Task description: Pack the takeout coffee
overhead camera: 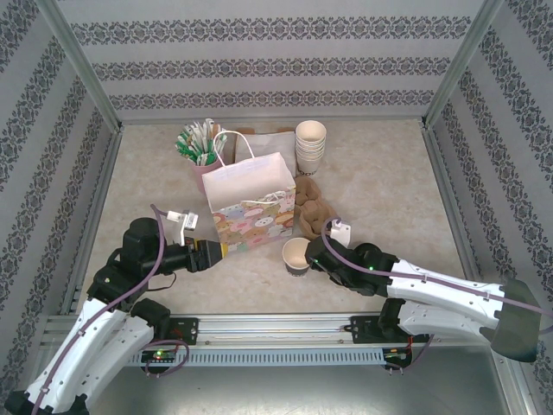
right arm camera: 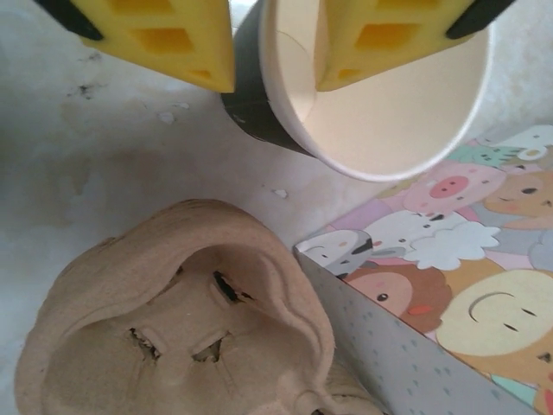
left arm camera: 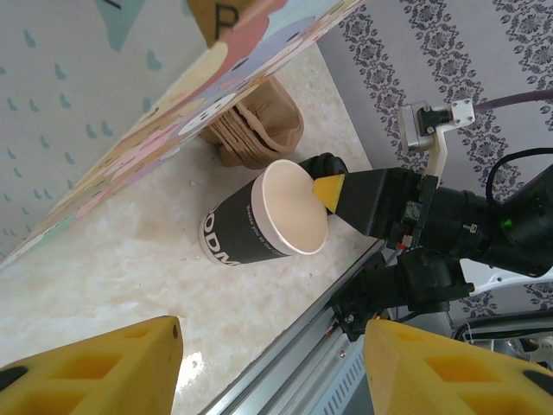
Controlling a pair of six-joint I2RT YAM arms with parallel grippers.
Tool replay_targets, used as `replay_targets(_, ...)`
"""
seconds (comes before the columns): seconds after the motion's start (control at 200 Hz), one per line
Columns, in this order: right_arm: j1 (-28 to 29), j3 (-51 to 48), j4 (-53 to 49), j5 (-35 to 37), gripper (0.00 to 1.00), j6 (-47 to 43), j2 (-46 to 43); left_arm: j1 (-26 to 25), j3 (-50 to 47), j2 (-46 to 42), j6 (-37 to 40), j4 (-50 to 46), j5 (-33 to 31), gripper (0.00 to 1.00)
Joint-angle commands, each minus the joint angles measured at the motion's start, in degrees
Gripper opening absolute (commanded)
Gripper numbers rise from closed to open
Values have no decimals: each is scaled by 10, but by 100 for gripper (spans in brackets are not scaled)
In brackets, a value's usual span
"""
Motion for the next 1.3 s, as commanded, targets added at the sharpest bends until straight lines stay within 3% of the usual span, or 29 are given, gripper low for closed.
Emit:
replay_targets(0.0,-3,34,-66,21,36,-10,-7,-11,-5,-1,0,21,5,58)
replay_targets(0.19,-12,113,-216,58,46,-36,-28,-15,-6,2,1,21,1,58)
replay_targets(0.375,-74,129,-347,76,69,-25,-78,-14,-6,11,2,14,-11,58)
replay_targets(0.64,-248,54,-309,-66,83,-71,-127,-15,-6,15,4,12,-14,58)
replay_targets(0.739,-288,38,-311,-88,89,-76,-120,-16,-6,17,5,12,-15,58)
replay_targets(0.964,-324,13,-276,-113,95,-86,-97,-16,-6,21,5,11,-18,58)
replay_targets(1.294,-345,-15,-242,-115,95,-97,-80,-16,-7,23,6,10,-23,58)
